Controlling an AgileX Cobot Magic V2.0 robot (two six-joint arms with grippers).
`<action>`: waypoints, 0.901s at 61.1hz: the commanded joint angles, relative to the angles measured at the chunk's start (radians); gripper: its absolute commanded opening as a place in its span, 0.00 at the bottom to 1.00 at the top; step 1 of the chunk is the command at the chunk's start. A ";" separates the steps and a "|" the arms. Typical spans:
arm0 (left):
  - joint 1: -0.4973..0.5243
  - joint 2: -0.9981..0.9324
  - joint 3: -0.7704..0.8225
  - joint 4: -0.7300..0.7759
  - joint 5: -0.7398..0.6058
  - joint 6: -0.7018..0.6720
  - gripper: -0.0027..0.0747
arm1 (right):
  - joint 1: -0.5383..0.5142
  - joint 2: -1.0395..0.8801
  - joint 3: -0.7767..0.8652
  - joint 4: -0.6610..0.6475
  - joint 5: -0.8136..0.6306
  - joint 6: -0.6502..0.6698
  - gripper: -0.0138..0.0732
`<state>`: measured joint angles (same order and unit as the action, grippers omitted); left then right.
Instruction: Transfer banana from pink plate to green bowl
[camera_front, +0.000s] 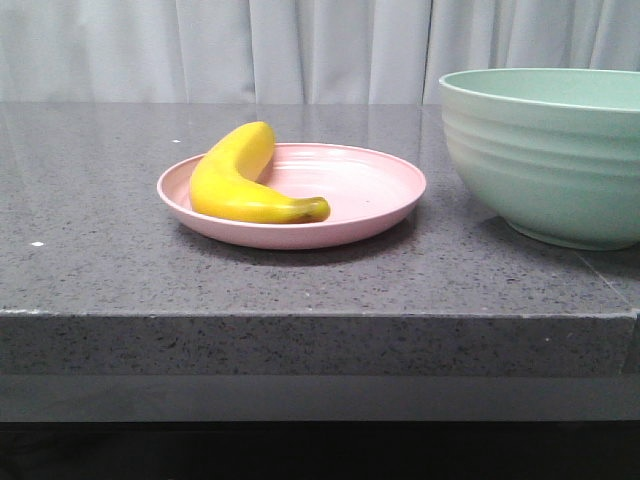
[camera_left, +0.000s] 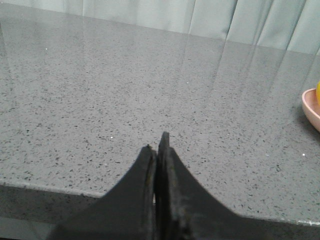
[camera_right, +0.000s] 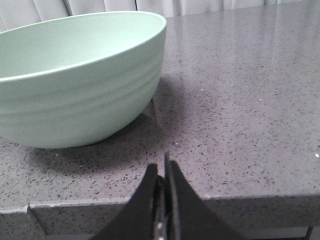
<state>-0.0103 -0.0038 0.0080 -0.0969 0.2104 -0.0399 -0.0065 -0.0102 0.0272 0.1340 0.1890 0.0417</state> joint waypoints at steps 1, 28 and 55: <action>-0.007 -0.019 0.003 -0.002 -0.084 -0.004 0.01 | -0.007 -0.023 0.000 -0.006 -0.076 -0.001 0.09; -0.007 -0.019 0.003 -0.002 -0.088 -0.004 0.01 | -0.007 -0.023 0.000 -0.006 -0.077 -0.001 0.09; -0.013 0.059 -0.185 0.158 -0.061 -0.002 0.01 | -0.007 -0.011 -0.111 0.047 0.002 -0.018 0.09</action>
<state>-0.0130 0.0049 -0.0853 0.0000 0.1881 -0.0399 -0.0065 -0.0102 0.0044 0.2015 0.2296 0.0440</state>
